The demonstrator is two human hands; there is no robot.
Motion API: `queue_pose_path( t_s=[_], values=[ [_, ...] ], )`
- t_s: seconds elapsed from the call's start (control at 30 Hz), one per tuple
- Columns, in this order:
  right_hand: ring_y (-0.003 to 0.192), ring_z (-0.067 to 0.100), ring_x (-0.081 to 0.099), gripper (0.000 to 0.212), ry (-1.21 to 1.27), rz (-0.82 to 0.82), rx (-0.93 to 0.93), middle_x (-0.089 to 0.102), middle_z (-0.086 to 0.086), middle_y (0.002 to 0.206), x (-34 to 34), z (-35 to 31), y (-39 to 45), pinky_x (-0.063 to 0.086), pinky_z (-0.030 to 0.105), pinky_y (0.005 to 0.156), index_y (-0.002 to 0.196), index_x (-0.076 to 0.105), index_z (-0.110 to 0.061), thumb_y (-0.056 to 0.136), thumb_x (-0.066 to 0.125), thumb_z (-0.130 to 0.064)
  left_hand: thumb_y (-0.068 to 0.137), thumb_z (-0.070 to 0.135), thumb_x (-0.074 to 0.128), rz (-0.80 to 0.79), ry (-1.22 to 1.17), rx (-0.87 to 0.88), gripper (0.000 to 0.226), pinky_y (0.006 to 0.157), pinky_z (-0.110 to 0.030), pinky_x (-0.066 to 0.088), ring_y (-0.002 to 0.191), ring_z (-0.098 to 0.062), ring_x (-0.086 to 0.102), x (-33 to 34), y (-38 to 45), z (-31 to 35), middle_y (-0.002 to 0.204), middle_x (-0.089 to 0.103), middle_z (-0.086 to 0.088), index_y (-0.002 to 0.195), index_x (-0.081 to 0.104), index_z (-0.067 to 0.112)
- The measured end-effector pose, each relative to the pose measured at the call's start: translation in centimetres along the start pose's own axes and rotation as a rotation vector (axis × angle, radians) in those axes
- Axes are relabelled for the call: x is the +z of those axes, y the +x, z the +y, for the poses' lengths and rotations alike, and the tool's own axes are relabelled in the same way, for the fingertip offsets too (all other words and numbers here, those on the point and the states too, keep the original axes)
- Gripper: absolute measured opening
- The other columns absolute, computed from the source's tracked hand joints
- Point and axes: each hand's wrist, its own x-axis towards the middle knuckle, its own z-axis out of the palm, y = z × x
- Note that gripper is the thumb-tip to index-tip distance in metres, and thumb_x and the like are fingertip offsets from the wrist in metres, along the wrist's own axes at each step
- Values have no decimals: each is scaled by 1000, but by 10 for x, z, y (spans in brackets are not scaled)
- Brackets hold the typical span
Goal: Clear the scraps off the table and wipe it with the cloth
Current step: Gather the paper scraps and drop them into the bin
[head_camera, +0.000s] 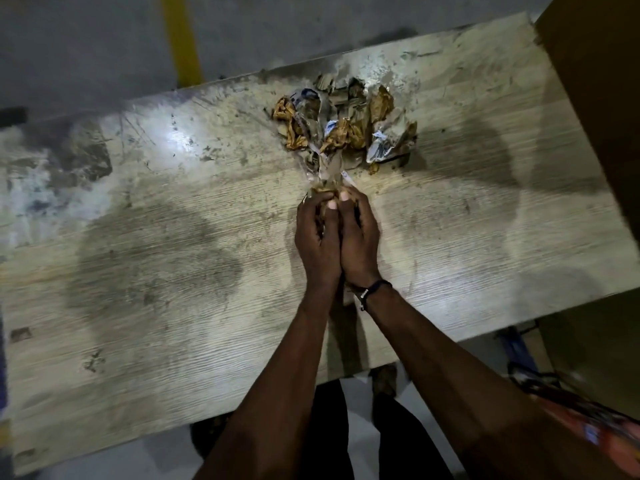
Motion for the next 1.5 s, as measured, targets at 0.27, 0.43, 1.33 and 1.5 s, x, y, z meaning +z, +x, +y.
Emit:
queue_pose_path(
  t_s=[0.27,0.43,1.33,1.5],
  values=[
    [132,23,62,36,211,-11,188,67,9,139,-6,6,-10,48,49,115,141,62,-7,107,59,-20,101,18,68,32,-384,-297,9,104,-54,53,114,-33,68,5,-7,4,111,72,-5,108,70,13],
    [131,28,63,43,292,3,255,69,12,136,-9,6,-15,46,55,115,136,65,-7,99,66,-28,96,18,75,47,-487,-392,7,106,-58,54,118,-37,68,3,-13,9,117,74,-10,103,74,20],
    [135,23,60,47,342,-244,169,67,5,140,-27,-155,-111,43,50,119,138,66,-13,96,70,-34,97,5,72,215,-724,-327,11,83,-30,60,102,-20,74,-56,-78,176,108,78,-4,107,72,9],
    [138,24,58,48,352,-334,136,65,5,144,-36,-178,-119,40,53,121,141,64,-14,97,68,-34,96,7,72,244,-744,-274,10,89,-35,60,103,-19,73,-58,-87,199,107,78,-1,105,73,12]
  ],
)
